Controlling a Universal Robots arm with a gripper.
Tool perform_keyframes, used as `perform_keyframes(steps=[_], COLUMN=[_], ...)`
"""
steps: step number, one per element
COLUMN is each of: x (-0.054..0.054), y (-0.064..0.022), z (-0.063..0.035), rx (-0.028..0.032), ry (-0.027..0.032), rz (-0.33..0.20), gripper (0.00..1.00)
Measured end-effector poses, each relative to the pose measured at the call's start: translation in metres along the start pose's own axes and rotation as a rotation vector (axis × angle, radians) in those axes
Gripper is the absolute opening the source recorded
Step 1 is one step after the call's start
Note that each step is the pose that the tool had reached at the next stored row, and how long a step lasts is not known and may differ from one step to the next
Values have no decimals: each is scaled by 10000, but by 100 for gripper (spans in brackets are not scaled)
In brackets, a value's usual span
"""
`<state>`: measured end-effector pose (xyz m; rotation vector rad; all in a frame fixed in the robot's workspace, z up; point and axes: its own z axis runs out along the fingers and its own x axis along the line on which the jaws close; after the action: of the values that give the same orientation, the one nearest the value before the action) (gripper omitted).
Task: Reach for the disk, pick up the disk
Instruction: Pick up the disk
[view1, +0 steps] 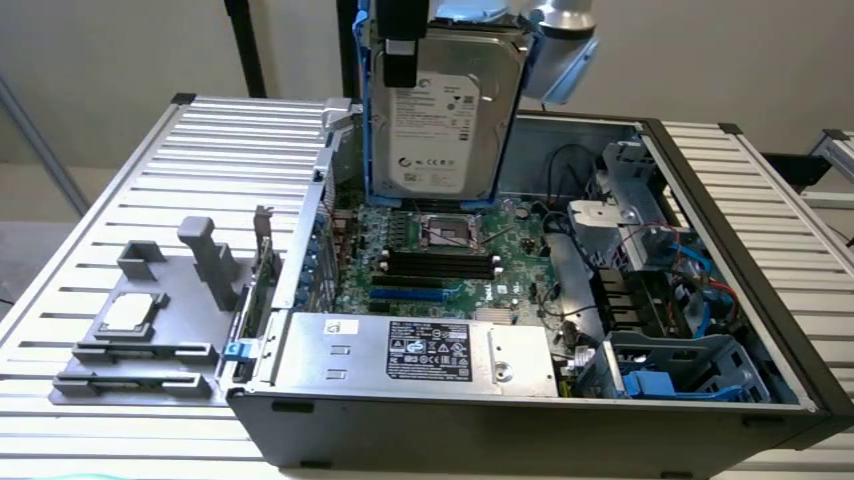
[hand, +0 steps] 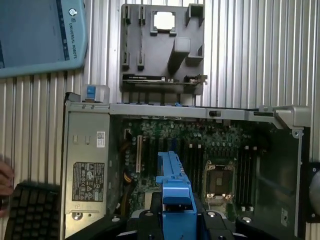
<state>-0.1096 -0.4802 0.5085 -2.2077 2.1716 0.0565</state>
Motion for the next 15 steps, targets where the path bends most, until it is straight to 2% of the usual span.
perform_keyframes(steps=[15], x=[329], y=[-597], z=[-15], rx=[-30], ry=[-1], rz=[3], gripper=[33])
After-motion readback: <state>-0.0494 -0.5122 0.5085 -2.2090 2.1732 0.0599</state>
